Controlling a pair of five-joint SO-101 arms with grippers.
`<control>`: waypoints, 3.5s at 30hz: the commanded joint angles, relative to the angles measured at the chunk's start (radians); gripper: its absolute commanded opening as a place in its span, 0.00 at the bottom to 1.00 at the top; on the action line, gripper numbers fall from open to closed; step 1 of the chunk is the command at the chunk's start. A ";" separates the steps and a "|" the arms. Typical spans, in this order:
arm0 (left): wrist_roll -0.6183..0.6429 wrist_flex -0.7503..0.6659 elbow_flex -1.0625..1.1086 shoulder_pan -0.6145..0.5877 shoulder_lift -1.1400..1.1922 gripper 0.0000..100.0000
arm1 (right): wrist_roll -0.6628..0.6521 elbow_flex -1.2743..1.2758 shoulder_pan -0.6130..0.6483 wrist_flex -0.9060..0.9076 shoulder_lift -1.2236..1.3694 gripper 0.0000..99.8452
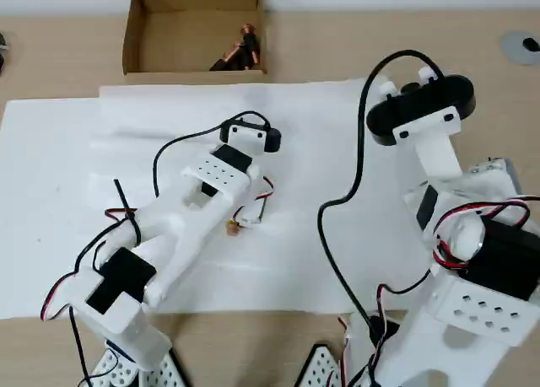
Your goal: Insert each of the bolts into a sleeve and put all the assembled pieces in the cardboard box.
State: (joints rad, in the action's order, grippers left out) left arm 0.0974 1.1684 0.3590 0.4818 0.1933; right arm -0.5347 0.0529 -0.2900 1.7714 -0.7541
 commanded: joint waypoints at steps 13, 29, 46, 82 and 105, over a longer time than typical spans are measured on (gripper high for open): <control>-0.404 0.229 0.044 -0.272 -0.582 0.01 | -0.009 -0.036 -0.016 0.011 -0.008 0.31; -0.623 -0.201 0.445 -0.554 -0.634 0.01 | -0.008 -0.036 -0.015 0.014 -0.008 0.31; -0.931 -0.026 0.407 -0.374 -0.670 0.01 | -0.005 0.061 -0.012 0.015 -0.008 0.31; -0.545 0.072 0.078 -0.229 -0.598 0.17 | -0.008 0.131 -0.016 0.011 -0.005 0.31; 1.195 -0.338 0.413 -0.226 -0.590 0.17 | -0.009 0.133 -0.015 0.009 -0.007 0.31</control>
State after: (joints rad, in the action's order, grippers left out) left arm 1.2712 0.9014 0.7426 0.2424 -0.3913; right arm -0.5347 0.1834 -0.2900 1.7745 -0.7541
